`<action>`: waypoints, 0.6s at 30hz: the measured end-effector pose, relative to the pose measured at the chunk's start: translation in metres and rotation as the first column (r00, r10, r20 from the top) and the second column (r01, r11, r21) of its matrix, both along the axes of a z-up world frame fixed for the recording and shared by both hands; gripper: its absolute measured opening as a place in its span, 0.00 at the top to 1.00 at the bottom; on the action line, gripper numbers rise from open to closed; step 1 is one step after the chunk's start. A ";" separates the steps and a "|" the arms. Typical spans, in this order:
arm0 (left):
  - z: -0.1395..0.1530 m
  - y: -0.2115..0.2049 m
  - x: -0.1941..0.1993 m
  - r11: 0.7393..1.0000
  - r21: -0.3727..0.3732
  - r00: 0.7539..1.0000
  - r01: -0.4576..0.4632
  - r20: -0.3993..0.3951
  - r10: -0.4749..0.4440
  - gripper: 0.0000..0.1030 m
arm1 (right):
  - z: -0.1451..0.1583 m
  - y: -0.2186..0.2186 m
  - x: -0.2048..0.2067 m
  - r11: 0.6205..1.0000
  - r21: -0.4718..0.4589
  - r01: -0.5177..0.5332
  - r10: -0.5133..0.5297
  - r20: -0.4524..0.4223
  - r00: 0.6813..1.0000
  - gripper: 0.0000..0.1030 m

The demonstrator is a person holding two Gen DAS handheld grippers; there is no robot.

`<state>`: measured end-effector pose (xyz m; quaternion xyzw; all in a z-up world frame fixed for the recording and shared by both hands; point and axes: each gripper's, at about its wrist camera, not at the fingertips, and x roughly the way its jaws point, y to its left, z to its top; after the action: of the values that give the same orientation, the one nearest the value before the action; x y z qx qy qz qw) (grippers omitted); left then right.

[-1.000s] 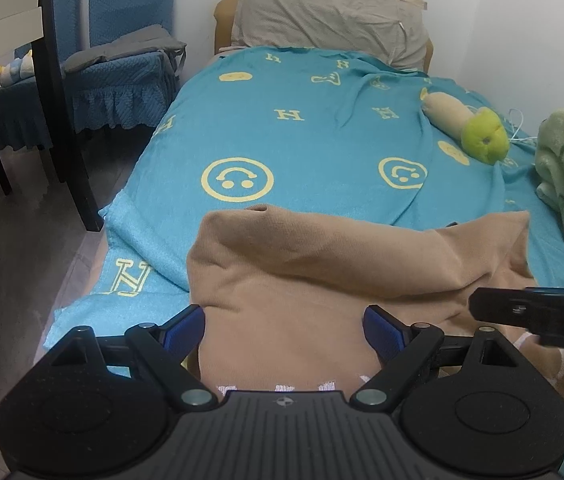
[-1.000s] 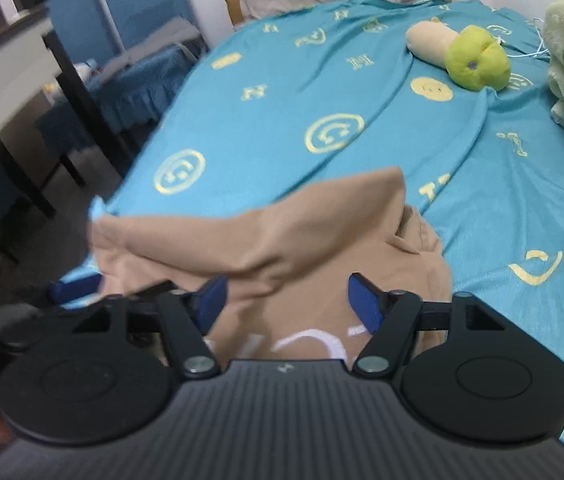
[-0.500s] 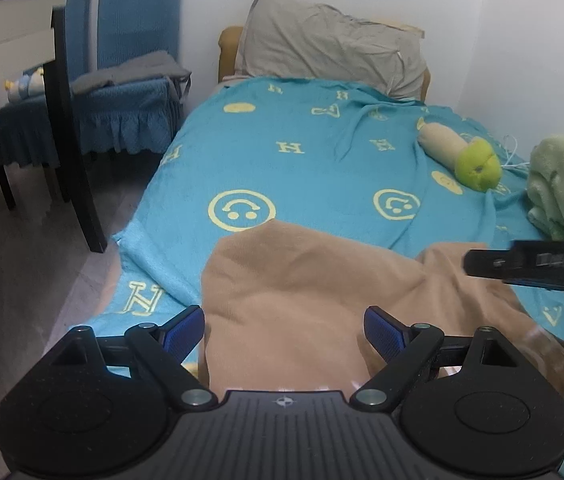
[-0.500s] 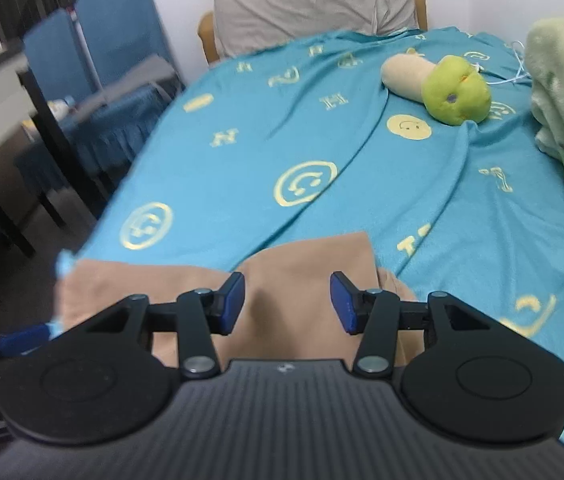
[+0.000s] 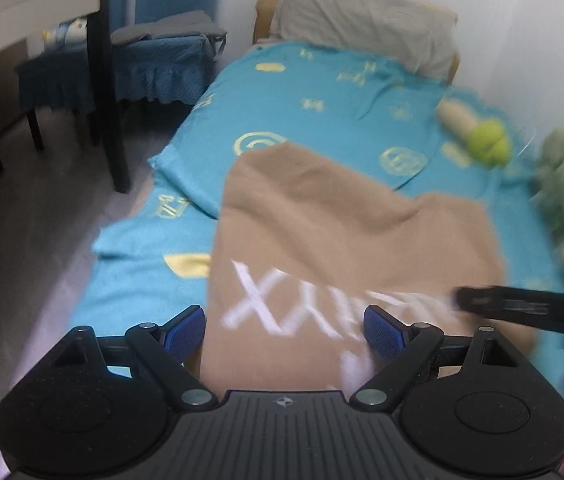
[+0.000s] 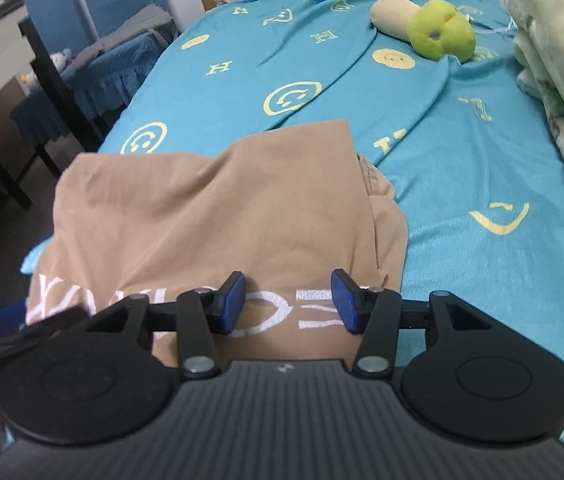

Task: Fold clothes
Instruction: 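Grasp the folded shirt edge with the left gripper, then the right gripper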

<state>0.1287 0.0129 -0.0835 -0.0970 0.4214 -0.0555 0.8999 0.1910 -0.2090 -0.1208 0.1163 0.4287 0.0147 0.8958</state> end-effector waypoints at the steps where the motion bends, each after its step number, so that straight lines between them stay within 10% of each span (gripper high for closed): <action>1: 0.004 0.005 -0.010 0.996 -0.091 1.000 -0.006 -0.021 0.004 0.14 | 0.000 -0.002 -0.001 1.000 0.015 0.004 -0.004 0.001 1.000 0.51; 5: -0.004 0.022 -0.033 0.912 -0.405 0.992 -0.063 -0.126 0.012 0.14 | 0.001 -0.007 -0.003 0.998 0.055 0.017 -0.017 0.000 1.000 0.51; 11: -0.056 0.042 -0.004 0.808 -0.524 0.952 -0.268 -0.271 0.141 0.22 | 0.000 -0.011 -0.003 0.995 0.094 0.035 -0.035 -0.006 0.999 0.51; 18: -0.083 0.076 0.002 0.577 -0.700 0.907 -0.421 -0.302 0.295 0.32 | -0.001 -0.015 -0.004 0.991 0.123 0.053 -0.053 -0.006 0.999 0.52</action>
<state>0.1311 0.0889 -0.1662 -0.5472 0.3986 -0.0338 0.7352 0.1873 -0.2244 -0.1214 0.1826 0.4251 0.0172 0.8864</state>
